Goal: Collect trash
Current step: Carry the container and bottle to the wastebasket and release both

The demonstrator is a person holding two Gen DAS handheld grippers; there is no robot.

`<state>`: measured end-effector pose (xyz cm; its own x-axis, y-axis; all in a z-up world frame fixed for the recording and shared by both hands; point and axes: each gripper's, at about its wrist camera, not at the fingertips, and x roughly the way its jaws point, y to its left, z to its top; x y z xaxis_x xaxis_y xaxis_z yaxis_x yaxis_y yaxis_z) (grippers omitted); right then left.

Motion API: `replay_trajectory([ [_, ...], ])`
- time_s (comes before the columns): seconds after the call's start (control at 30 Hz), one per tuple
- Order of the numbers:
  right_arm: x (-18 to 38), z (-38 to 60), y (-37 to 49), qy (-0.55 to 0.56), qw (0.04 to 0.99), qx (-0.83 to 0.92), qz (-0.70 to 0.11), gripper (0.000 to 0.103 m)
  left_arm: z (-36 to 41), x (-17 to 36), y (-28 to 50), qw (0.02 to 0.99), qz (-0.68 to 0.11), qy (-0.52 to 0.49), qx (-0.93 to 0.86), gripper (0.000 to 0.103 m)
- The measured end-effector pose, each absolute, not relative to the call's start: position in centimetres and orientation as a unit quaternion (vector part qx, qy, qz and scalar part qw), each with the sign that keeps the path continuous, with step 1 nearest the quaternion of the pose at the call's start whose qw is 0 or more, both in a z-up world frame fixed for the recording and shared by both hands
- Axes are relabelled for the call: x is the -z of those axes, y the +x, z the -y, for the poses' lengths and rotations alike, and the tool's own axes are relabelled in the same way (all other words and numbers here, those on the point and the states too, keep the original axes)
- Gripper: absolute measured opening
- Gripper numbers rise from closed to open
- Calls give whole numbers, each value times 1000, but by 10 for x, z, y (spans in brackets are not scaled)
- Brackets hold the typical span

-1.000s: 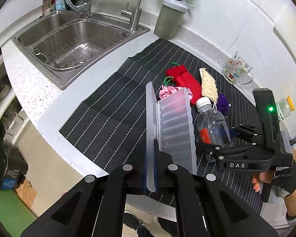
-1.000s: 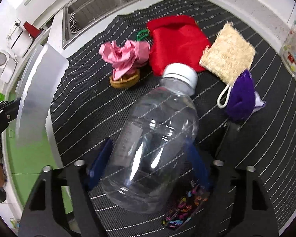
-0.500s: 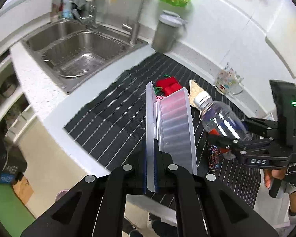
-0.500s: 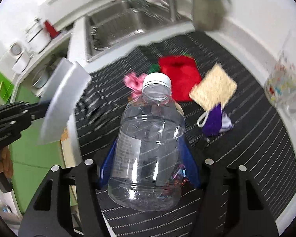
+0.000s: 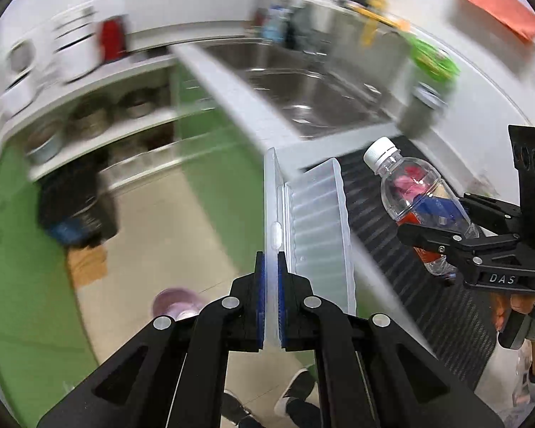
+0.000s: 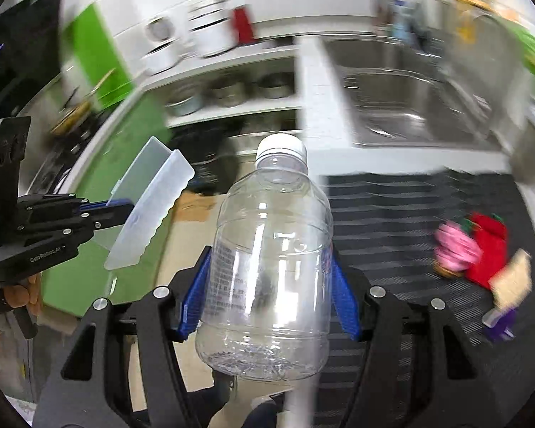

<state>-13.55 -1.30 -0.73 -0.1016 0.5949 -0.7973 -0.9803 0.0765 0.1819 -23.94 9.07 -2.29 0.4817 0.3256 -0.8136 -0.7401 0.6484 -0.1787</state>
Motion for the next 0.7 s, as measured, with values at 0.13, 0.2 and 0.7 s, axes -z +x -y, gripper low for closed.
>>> replay_trajectory([
  [0.13, 22, -30, -192, -264, 591, -657, -385, 61, -110, 35, -304, 796, -389, -282, -369, 6],
  [0.2, 33, -49, -214, -271, 578, -665, -388, 61, -122, 45, -325, 787, -390, -291, -381, 6],
  [0.7, 308, -150, -285, -338, 527, -665, -407, 60, -210, 342, -389, 745, -403, -356, -395, 6],
])
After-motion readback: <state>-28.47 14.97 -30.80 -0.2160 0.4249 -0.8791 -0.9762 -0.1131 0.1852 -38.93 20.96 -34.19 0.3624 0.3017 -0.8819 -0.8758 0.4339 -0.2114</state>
